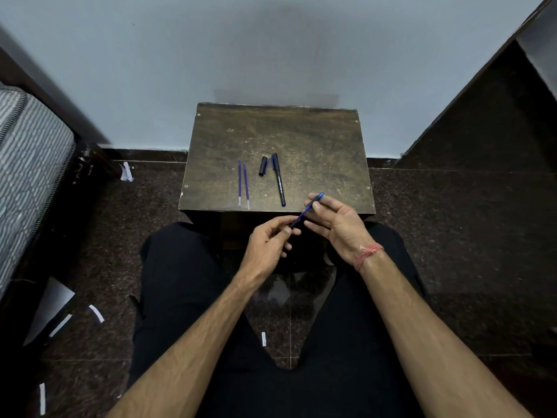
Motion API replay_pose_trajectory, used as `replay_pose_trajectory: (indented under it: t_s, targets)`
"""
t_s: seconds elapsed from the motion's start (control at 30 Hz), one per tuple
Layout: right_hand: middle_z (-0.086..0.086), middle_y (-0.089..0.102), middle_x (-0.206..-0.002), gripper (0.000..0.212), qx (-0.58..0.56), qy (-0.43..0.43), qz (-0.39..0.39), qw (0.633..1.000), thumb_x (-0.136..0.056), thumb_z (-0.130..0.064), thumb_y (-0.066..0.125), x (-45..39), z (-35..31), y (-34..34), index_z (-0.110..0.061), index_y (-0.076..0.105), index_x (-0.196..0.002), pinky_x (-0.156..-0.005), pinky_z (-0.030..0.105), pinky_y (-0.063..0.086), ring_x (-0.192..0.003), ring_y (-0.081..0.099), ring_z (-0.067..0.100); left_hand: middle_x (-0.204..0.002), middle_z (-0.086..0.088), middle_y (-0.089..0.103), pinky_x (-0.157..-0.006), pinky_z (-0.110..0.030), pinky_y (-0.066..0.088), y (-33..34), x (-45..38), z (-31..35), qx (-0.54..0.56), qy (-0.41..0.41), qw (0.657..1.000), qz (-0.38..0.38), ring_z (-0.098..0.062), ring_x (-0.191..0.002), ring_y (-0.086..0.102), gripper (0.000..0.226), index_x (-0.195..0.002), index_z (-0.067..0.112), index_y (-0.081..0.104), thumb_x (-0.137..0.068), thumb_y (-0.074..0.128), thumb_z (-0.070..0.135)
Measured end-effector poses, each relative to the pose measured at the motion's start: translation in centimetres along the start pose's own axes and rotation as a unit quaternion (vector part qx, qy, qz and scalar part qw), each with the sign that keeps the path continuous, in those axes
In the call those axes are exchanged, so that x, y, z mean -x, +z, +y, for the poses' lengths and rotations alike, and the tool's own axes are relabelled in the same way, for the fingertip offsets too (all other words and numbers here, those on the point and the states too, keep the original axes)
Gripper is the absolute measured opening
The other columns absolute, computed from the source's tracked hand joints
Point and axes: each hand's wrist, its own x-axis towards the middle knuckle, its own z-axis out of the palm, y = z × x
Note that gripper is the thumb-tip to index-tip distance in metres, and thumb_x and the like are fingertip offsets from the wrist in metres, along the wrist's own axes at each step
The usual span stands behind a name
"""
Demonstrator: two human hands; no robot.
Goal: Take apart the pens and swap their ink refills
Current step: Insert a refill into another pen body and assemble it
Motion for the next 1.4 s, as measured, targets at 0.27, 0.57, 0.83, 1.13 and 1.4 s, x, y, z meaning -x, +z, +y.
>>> replay_pose_trajectory:
  t_s: [0.27, 0.57, 0.83, 1.13, 1.4]
  targets:
    - [0.003, 0.081, -0.114, 0.024, 0.025, -0.012, -0.001, 1.0, -0.106, -0.008, 0.065, -0.06, -0.01, -0.27, -0.012, 0.074, -0.127, -0.088, 0.03, 0.065, -0.097, 0.076, 0.011, -0.107, -0.004, 0.083, -0.06, -0.019, 0.053, 0.11, -0.3, -0.15, 0.015, -0.01, 1.0, -0.009, -0.003, -0.065, 0.063, 0.03, -0.136, 0.008, 0.075, -0.116, 0.053, 0.007]
    - [0.012, 0.082, -0.107, 0.015, 0.143, -0.025, -0.016, 0.989, -0.101, -0.01, 0.075, 0.23, 0.84, 0.54, -0.011, 0.078, -0.115, -0.091, 0.035, 0.064, -0.096, 0.078, 0.019, -0.109, -0.006, 0.082, -0.072, -0.025, 0.061, 0.42, -0.09, 0.0, 0.031, -0.002, 0.999, -0.023, -0.01, -0.079, 0.073, 0.025, -0.132, 0.014, 0.071, -0.117, 0.053, 0.006]
    - [0.004, 0.082, -0.109, 0.024, 0.115, -0.02, -0.007, 0.993, -0.099, -0.021, 0.078, 0.25, 0.5, 0.35, -0.011, 0.077, -0.12, -0.087, 0.031, 0.065, -0.096, 0.075, 0.014, -0.112, -0.005, 0.084, -0.084, -0.027, 0.063, 0.65, 0.08, 0.15, 0.049, -0.009, 0.998, -0.032, -0.012, -0.091, 0.08, 0.024, -0.128, 0.019, 0.073, -0.112, 0.062, 0.004]
    - [-0.001, 0.078, -0.095, 0.02, 0.115, -0.03, 0.009, 0.993, -0.091, -0.022, 0.086, 0.37, 0.23, 0.31, -0.019, 0.078, -0.109, -0.076, 0.024, 0.06, -0.084, 0.073, 0.006, -0.104, 0.0, 0.088, -0.079, -0.026, 0.067, 0.69, 0.26, 0.12, 0.081, -0.021, 0.996, -0.035, -0.012, -0.091, 0.085, 0.024, -0.121, 0.022, 0.075, -0.107, 0.072, 0.004]
    - [-0.001, 0.079, -0.09, 0.019, 0.141, -0.038, 0.028, 0.989, -0.087, -0.022, 0.09, 0.17, 0.51, 0.3, -0.018, 0.078, -0.1, -0.065, 0.02, 0.053, -0.078, 0.069, 0.009, -0.103, -0.002, 0.088, -0.074, -0.025, 0.067, 0.66, 0.21, 0.15, 0.096, -0.018, 0.995, -0.032, -0.014, -0.087, 0.085, 0.023, -0.117, 0.02, 0.076, -0.101, 0.079, 0.004]
